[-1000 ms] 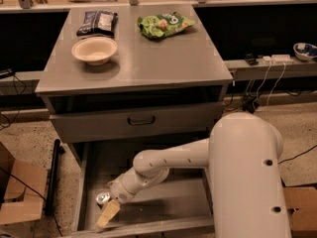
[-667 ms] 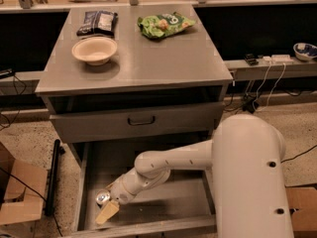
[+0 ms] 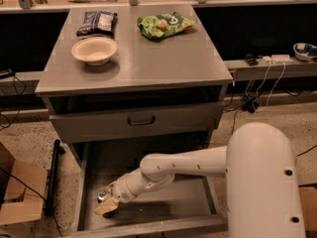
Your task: Pick redbull can from middle drawer and place on counter
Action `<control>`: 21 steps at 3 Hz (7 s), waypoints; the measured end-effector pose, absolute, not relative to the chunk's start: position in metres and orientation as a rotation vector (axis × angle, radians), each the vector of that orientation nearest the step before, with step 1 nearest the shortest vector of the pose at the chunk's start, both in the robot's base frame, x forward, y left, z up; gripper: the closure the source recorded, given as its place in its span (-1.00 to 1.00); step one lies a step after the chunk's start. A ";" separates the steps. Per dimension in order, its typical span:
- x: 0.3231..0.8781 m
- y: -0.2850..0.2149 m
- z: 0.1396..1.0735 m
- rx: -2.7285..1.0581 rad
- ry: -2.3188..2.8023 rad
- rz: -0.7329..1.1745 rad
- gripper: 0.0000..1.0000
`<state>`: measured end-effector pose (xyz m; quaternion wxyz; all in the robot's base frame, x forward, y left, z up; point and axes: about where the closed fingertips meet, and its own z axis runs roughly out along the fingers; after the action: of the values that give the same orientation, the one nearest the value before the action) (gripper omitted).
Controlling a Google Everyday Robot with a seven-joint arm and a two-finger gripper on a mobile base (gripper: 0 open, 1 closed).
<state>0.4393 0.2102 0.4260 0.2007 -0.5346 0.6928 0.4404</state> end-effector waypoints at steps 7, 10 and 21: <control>0.480 0.002 0.817 -1.349 1.187 0.913 1.00; 0.483 0.002 0.840 -1.378 1.176 0.849 1.00; 0.778 -0.040 0.908 -1.894 1.285 -0.074 1.00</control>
Offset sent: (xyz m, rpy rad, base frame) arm 0.0459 -0.0802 0.1153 0.2275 -0.0684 -0.2413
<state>0.7781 -0.0403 0.9081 0.4132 -0.7532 0.5110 -0.0293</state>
